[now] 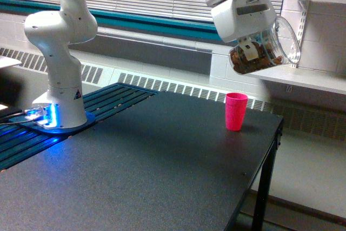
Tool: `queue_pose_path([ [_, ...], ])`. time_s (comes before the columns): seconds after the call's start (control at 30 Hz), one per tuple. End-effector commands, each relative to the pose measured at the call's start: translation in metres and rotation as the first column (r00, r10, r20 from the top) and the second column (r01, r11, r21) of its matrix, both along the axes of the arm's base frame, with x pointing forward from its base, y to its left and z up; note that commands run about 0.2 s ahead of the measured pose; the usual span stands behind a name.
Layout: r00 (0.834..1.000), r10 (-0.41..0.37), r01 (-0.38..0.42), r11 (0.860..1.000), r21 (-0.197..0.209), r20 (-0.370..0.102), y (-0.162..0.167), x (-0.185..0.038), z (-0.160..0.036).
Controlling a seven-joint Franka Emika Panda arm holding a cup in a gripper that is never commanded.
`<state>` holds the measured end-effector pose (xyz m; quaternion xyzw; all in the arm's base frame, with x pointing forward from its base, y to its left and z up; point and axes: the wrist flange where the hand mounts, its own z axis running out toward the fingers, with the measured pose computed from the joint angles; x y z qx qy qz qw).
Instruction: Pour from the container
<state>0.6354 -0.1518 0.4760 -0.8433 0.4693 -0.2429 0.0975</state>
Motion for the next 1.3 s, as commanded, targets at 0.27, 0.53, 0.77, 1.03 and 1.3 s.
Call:
queue_pose_path([
  [0.27,0.998,-0.012,0.01,0.999,-0.033,-0.066,0.019,0.004,-0.045],
  [0.53,0.998,-0.003,-0.001,0.998,-0.061,-0.068,0.048,0.01,-0.054],
  [0.77,0.996,0.035,-0.043,0.995,-0.088,-0.081,0.094,0.018,-0.069],
  [1.03,0.992,0.09,-0.1,0.989,-0.11,-0.092,0.162,0.025,-0.085],
  [1.3,0.985,0.144,-0.156,0.98,-0.127,-0.1,0.226,0.024,-0.098],
])
